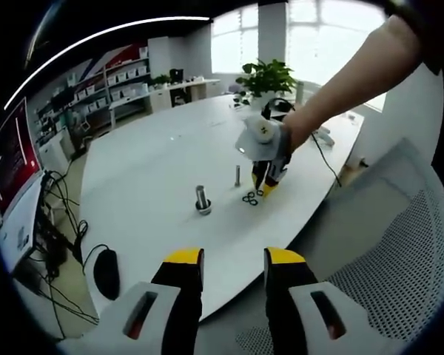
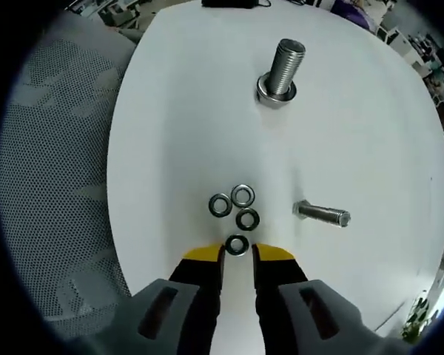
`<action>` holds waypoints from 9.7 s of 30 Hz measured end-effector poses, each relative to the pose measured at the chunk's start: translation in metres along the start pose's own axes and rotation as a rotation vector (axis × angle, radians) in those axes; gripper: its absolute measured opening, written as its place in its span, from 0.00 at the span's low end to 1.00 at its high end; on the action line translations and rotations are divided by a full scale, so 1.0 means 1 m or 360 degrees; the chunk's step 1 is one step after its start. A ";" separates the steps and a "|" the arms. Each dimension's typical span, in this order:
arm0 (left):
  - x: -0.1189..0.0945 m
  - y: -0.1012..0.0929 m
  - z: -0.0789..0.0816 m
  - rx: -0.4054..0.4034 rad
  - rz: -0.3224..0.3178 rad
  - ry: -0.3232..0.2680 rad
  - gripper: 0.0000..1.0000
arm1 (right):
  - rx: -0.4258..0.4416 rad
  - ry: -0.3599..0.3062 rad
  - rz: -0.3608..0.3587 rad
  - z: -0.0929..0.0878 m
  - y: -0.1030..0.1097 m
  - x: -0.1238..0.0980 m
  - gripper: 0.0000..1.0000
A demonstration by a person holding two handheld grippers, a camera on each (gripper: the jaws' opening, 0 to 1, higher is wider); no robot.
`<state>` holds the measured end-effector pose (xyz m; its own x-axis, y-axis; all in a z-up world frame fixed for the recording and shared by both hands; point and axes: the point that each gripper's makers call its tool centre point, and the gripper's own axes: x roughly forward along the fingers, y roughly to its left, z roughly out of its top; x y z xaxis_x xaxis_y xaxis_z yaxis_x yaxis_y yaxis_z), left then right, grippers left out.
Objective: Place the washer onto the threaded stud by aligning its center hole with the stud, sliding it down to the base, and recovering from edge contact or off-axis alignment until the washer reaches the visible bottom stop.
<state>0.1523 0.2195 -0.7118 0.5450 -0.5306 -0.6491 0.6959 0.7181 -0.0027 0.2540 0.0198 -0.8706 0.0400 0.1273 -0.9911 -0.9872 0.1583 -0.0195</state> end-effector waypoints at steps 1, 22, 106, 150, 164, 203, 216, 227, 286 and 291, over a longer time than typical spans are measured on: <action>0.000 0.000 0.000 -0.0002 -0.0002 0.0000 0.30 | 0.0003 -0.0017 0.0001 0.000 0.000 0.000 0.18; 0.000 0.002 0.001 0.0000 0.0009 -0.0004 0.30 | 0.0058 0.0049 -0.0031 0.007 -0.001 0.003 0.16; -0.002 0.005 0.002 0.0010 0.0035 -0.0023 0.29 | 0.0606 -0.0545 -0.0328 0.039 -0.055 -0.063 0.14; -0.002 0.005 0.002 0.0014 0.0036 -0.0020 0.29 | 0.0673 -0.0424 -0.0284 0.031 -0.062 -0.029 0.14; -0.001 0.006 0.001 0.0012 0.0039 -0.0010 0.28 | 0.0700 -0.0386 -0.0271 0.020 -0.060 -0.013 0.14; 0.001 0.004 -0.004 0.0020 0.0027 0.0036 0.28 | 0.0778 -0.0451 -0.0195 0.014 -0.038 -0.008 0.18; 0.000 0.006 -0.002 0.0014 0.0047 0.0017 0.28 | 0.0768 -0.0479 -0.0155 0.016 -0.024 -0.006 0.19; -0.001 0.007 -0.002 0.0014 0.0055 0.0016 0.28 | 0.0721 -0.0491 -0.0131 0.023 -0.018 -0.003 0.20; 0.000 0.005 -0.001 0.0021 0.0035 0.0014 0.28 | 0.0274 -0.0071 -0.0065 0.012 -0.015 0.002 0.15; 0.000 0.006 -0.002 0.0019 0.0040 0.0019 0.28 | 0.0300 -0.0046 -0.0056 0.010 -0.016 0.001 0.15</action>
<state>0.1553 0.2246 -0.7131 0.5567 -0.5072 -0.6579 0.6878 0.7255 0.0227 0.2719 0.0276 -0.8699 0.0809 0.1460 -0.9860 -0.9388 0.3435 -0.0262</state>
